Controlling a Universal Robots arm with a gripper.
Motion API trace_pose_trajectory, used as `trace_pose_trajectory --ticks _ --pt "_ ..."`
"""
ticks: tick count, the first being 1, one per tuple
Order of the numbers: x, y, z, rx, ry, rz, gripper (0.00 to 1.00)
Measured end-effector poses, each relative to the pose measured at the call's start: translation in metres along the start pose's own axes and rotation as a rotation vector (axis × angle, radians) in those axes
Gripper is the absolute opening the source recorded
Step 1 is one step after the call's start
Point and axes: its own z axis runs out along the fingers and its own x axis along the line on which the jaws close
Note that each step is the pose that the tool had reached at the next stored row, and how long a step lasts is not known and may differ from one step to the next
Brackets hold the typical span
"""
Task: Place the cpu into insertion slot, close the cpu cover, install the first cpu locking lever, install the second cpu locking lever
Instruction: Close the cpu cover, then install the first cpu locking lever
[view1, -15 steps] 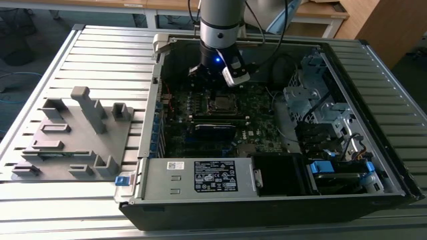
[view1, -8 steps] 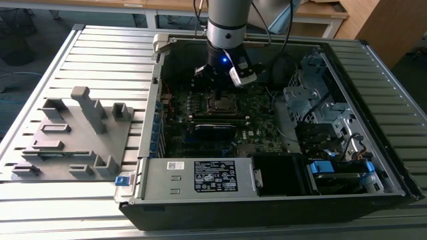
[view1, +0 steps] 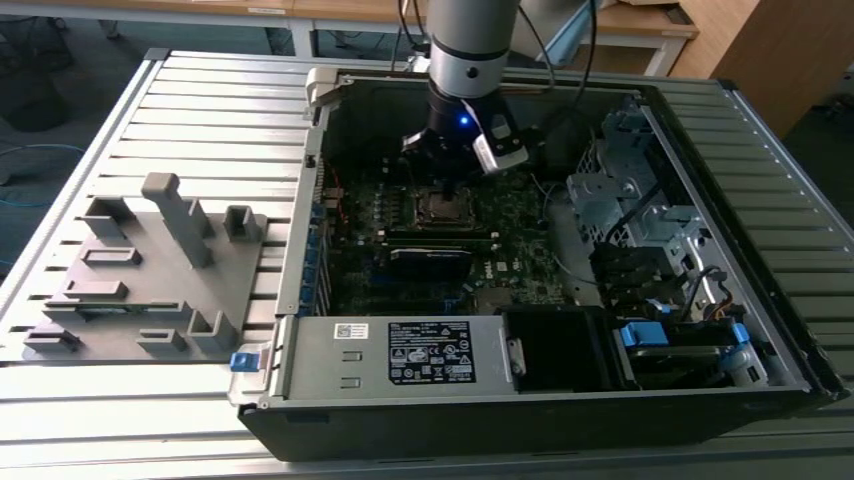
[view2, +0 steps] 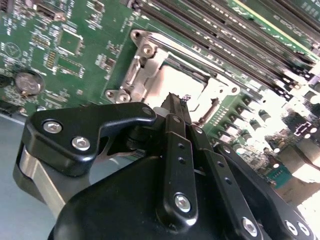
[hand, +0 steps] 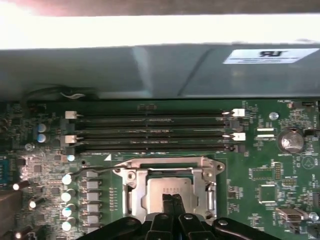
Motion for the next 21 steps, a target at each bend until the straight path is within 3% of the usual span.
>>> trace_pose_trajectory --ticks 21 --pt "-0.0003 0.0002 -0.0094 0.0000 0.0000 0.000 0.10"
